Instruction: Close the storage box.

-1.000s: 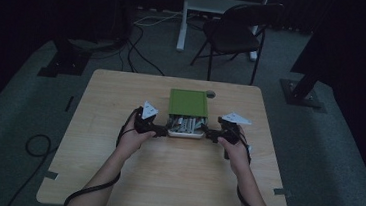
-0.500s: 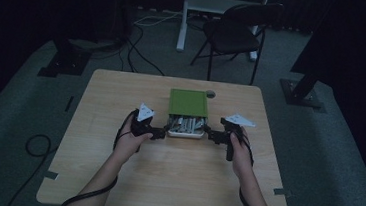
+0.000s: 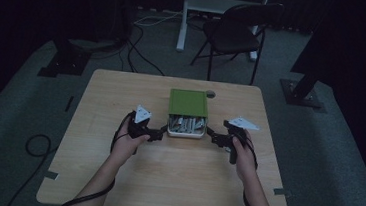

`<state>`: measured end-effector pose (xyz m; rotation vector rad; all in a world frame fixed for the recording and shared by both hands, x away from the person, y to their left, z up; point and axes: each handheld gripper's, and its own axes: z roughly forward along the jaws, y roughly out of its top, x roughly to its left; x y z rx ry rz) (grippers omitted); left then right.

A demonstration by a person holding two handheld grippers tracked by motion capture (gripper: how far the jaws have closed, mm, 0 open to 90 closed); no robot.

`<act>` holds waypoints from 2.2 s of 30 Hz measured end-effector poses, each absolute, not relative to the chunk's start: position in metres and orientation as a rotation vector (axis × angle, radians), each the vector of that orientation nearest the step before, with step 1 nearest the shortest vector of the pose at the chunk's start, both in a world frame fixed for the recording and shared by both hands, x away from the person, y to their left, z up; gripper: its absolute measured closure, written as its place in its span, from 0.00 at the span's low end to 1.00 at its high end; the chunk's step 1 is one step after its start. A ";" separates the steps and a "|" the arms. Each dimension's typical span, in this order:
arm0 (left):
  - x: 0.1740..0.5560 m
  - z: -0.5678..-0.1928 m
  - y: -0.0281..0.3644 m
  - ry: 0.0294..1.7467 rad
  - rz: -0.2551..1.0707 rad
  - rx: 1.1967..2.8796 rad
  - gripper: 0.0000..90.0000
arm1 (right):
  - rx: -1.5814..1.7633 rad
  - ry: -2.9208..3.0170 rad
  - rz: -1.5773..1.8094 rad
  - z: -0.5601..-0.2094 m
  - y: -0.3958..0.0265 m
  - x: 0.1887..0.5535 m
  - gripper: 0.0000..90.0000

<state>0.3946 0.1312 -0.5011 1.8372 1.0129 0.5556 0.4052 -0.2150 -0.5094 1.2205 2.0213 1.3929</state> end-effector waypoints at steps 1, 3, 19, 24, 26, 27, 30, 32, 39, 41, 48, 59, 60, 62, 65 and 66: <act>0.394 -0.502 0.132 1.014 0.556 1.838 0.09 | 1.222 2.020 1.392 -0.510 -0.216 0.404 0.14; 0.393 -0.503 0.134 1.021 0.557 1.838 0.09 | 1.224 2.020 1.389 -0.511 -0.217 0.402 0.14; 0.381 -0.514 0.157 1.099 0.578 1.840 0.09 | 1.227 2.063 1.347 -0.528 -0.228 0.374 0.14; 0.377 -0.516 0.167 1.120 0.584 1.836 0.09 | 1.227 2.075 1.339 -0.533 -0.232 0.365 0.14; 0.376 -0.517 0.172 1.129 0.592 1.848 0.09 | 1.224 2.081 1.337 -0.535 -0.233 0.361 0.14; 0.375 -0.517 0.174 1.138 0.596 1.849 0.09 | 1.222 2.082 1.340 -0.535 -0.233 0.359 0.14; 0.372 -0.519 0.182 1.154 0.602 1.846 0.09 | 1.222 2.086 1.334 -0.537 -0.236 0.353 0.14; 0.371 -0.521 0.186 1.156 0.604 1.844 0.09 | 1.224 2.089 1.332 -0.538 -0.238 0.349 0.14; 0.368 -0.526 0.199 1.204 0.612 1.870 0.09 | 1.202 2.134 1.278 -0.544 -0.243 0.340 0.14; 0.366 -0.528 0.203 1.214 0.607 1.871 0.09 | 1.196 2.148 1.271 -0.545 -0.245 0.336 0.14; 0.359 -0.534 0.217 1.269 0.612 1.883 0.09 | 1.155 2.192 1.258 -0.545 -0.249 0.323 0.15; 0.339 -0.535 0.244 1.448 0.644 1.850 0.09 | 1.067 2.292 1.201 -0.549 -0.246 0.308 0.15; 0.338 -0.534 0.246 1.460 0.644 1.849 0.09 | 1.056 2.303 1.197 -0.551 -0.246 0.307 0.15; 0.333 -0.535 0.251 1.481 0.647 1.842 0.09 | 1.043 2.328 1.184 -0.552 -0.245 0.306 0.15; 0.325 -0.536 0.258 1.504 0.678 1.832 0.09 | 1.025 2.351 1.164 -0.554 -0.243 0.305 0.15; 0.324 -0.536 0.259 1.512 0.677 1.827 0.09 | 1.018 2.361 1.165 -0.555 -0.242 0.305 0.15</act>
